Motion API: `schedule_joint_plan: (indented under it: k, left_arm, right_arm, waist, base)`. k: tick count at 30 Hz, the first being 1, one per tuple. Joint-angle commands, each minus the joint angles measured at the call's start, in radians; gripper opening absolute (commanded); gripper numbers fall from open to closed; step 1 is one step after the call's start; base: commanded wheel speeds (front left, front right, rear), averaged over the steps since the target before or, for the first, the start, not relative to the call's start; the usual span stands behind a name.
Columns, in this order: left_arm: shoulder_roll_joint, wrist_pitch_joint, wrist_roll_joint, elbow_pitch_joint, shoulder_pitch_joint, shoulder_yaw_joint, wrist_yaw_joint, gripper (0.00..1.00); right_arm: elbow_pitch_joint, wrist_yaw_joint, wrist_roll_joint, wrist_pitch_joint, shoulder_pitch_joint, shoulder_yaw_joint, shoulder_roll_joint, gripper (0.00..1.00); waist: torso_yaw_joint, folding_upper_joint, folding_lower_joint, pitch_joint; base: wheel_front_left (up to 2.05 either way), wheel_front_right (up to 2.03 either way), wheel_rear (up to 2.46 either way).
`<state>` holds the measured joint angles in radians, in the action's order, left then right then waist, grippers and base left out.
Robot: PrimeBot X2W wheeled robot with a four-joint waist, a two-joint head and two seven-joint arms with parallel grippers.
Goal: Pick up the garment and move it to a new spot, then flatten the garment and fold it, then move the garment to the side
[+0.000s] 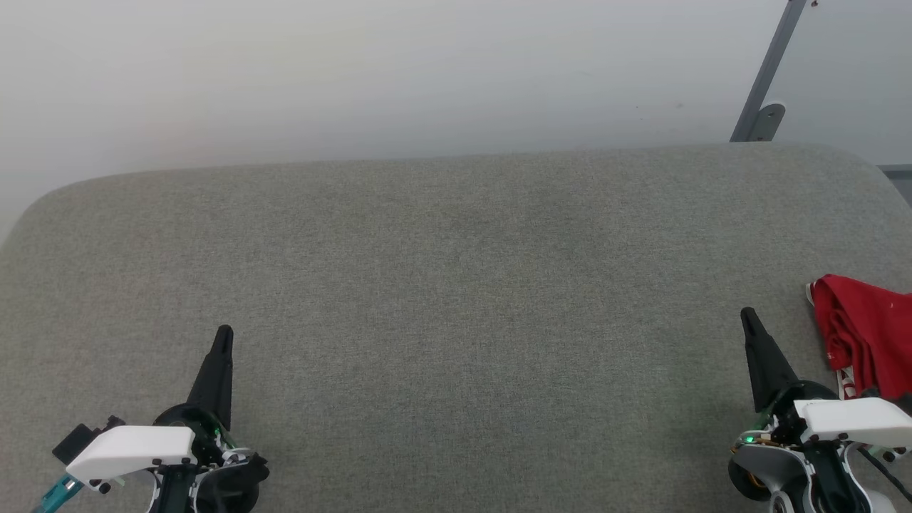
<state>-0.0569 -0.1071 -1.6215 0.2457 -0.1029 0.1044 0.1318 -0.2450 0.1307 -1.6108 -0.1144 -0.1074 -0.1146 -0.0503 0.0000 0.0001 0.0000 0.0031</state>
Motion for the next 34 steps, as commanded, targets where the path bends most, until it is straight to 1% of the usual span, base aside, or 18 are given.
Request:
schedule_joint_plan:
  k: [1, 34]
  left_arm:
    - [0.002, -0.004, 0.004, 0.000, -0.012, 0.005, -0.002, 0.00]
    - [0.004, -0.007, 0.007, 0.000, -0.013, 0.008, -0.002, 0.00]
  right_arm:
    - [-0.001, 0.000, -0.004, -0.002, -0.004, 0.001, 0.001, 0.00]
    - [-0.001, 0.000, -0.004, -0.002, -0.004, 0.001, 0.001, 0.00]
  waist:
    - [0.000, -0.0001, 0.0000, 0.000]
    - [0.000, -0.0001, 0.0000, 0.000]
  base:
    - [0.00, 0.00, 0.00]
    - [0.00, 0.00, 0.00]
